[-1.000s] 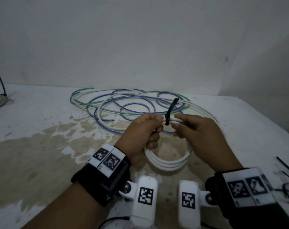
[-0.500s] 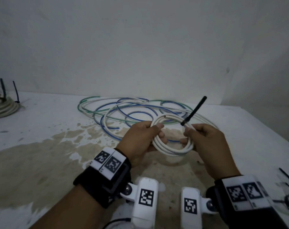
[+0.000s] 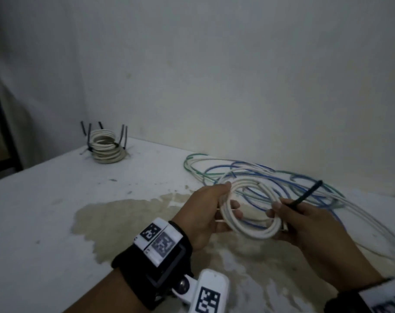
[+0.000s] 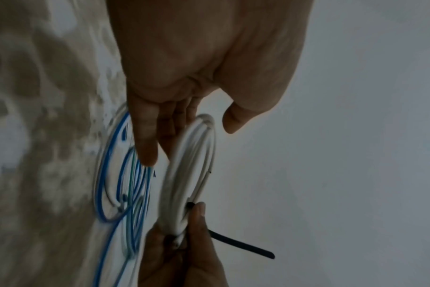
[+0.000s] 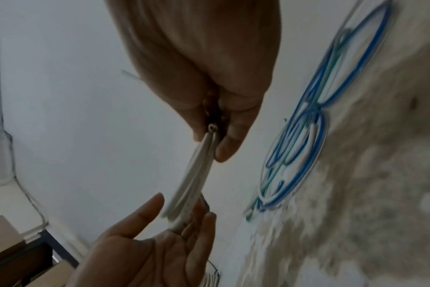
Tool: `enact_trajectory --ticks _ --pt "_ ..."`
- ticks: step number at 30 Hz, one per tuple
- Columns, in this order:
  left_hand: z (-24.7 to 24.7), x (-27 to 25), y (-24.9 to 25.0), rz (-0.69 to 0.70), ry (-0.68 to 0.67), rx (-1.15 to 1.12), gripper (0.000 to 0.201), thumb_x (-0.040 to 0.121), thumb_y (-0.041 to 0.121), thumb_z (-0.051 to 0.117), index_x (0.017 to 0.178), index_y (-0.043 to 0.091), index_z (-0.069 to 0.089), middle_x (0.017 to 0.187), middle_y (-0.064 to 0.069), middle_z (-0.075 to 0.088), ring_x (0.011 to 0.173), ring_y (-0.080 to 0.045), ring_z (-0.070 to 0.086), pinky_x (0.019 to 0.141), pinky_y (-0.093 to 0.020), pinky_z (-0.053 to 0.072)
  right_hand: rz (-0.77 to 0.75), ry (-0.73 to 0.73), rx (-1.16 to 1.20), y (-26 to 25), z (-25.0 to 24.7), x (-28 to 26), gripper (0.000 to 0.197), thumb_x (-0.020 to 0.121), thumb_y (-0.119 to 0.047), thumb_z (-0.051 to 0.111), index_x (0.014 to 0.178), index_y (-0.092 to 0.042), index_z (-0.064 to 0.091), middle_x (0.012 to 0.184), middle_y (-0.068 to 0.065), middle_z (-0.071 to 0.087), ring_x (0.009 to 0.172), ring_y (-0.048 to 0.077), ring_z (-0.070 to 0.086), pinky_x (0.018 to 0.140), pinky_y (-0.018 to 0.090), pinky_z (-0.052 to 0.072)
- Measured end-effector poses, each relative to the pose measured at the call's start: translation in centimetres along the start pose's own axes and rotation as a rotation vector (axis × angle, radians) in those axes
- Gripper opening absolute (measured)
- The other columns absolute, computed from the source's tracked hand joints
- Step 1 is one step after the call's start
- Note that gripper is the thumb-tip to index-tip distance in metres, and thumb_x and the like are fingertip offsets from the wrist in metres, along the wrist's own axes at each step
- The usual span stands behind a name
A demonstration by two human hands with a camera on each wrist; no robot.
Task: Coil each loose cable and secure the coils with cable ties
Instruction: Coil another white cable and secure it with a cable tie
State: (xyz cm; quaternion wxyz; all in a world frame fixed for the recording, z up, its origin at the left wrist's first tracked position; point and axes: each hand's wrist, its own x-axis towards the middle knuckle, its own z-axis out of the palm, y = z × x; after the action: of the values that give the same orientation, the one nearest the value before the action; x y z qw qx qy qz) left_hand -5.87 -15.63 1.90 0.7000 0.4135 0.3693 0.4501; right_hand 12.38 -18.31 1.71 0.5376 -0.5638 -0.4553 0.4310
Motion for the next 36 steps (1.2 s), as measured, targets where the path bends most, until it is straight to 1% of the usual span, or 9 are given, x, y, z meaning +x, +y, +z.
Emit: enact_trajectory --ticks 3,7,12,16,20,24,29,31,36 --pt "-2.8 -0.2 0.2 0.028 0.047 0.053 0.027 0.099 0.029 0.05 0.094 0.005 0.063 0.085 -0.008 0.067 0.075 -0.022 0.064 0.069 -0.035 0.057 0.066 0.002 0.061 0.0 3.4 1.4 0.017 0.089 -0.016 0.061 0.088 -0.001 0.067 0.086 0.016 0.068 0.071 0.025 0.064 0.055 0.03 0.052" --pt "-7.6 -0.5 1.8 0.084 0.204 0.106 0.023 0.099 0.02 0.05 0.083 0.006 0.058 0.073 -0.006 0.063 0.064 -0.019 0.062 0.058 -0.03 0.054 0.135 -0.095 0.059 0.4 9.0 2.7 0.018 0.091 -0.015 0.059 0.09 0.002 0.067 0.087 0.017 0.069 0.071 0.025 0.064 0.054 0.031 0.053" --pt "-14.5 -0.8 4.8 0.109 0.315 0.084 0.022 0.099 0.016 0.047 0.086 0.002 0.059 0.07 -0.007 0.059 0.06 -0.021 0.06 0.049 -0.027 0.05 0.145 -0.167 0.119 1.2 16.5 4.2 0.012 0.087 -0.01 0.064 0.094 -0.001 0.065 0.074 0.016 0.058 0.053 0.014 0.057 0.051 0.028 0.055" --pt "-18.4 -1.1 6.7 0.175 0.392 0.057 0.019 0.099 0.015 0.046 0.09 0.003 0.058 0.071 -0.008 0.058 0.058 -0.017 0.063 0.05 -0.028 0.052 0.073 -0.152 0.163 0.5 22.7 5.7 0.003 0.088 -0.007 0.062 0.089 -0.01 0.063 0.081 0.013 0.064 0.065 0.018 0.058 0.051 0.025 0.053" --pt "-22.5 -0.6 9.7 0.26 0.458 0.001 0.025 0.098 0.023 0.046 0.1 0.008 0.065 0.086 -0.01 0.065 0.077 -0.023 0.064 0.066 -0.036 0.054 -0.049 -0.206 0.238 -2.3 27.8 7.9 0.013 0.09 -0.004 0.059 0.079 -0.007 0.064 0.074 0.006 0.067 0.067 0.016 0.061 0.058 0.027 0.057" --pt "-27.4 1.9 13.0 0.382 0.684 -0.106 0.022 0.1 0.028 0.043 0.092 0.014 0.059 0.092 -0.004 0.06 0.094 -0.021 0.059 0.08 -0.033 0.046 -0.237 -0.039 0.302 -6.3 30.5 12.6 0.011 0.089 -0.004 0.061 0.08 -0.009 0.065 0.076 0.004 0.063 0.064 0.013 0.058 0.063 0.029 0.057" --pt "-31.6 5.4 13.2 0.425 0.764 -0.135 0.035 0.101 0.03 0.04 0.129 0.012 0.052 0.117 0.001 0.055 0.11 -0.013 0.049 0.098 -0.029 0.035 -0.254 0.135 0.326 -8.7 31.1 19.8 0.005 0.087 -0.005 0.065 0.085 -0.009 0.063 0.084 0.012 0.061 0.06 0.014 0.056 0.061 0.028 0.059" --pt "-32.7 6.5 12.3 0.41 0.727 -0.169 0.038 0.101 0.034 0.038 0.132 0.014 0.051 0.127 0.003 0.054 0.12 -0.012 0.047 0.106 -0.031 0.032 -0.216 0.119 0.302 -8.4 32.0 22.3 0.012 0.086 -0.004 0.065 0.098 -0.004 0.063 0.081 0.012 0.061 0.062 0.016 0.057 0.062 0.029 0.059" --pt "-34.9 7.9 10.9 0.418 0.642 -0.266 0.051 0.1 0.044 0.033 0.141 0.016 0.044 0.138 0.007 0.051 0.13 -0.013 0.043 0.106 -0.035 0.031 -0.092 -0.142 0.204 -7.4 36.6 26.2 0.008 0.088 -0.001 0.061 0.083 -0.006 0.057 0.071 0.011 0.057 0.051 0.016 0.057 0.051 0.027 0.057"
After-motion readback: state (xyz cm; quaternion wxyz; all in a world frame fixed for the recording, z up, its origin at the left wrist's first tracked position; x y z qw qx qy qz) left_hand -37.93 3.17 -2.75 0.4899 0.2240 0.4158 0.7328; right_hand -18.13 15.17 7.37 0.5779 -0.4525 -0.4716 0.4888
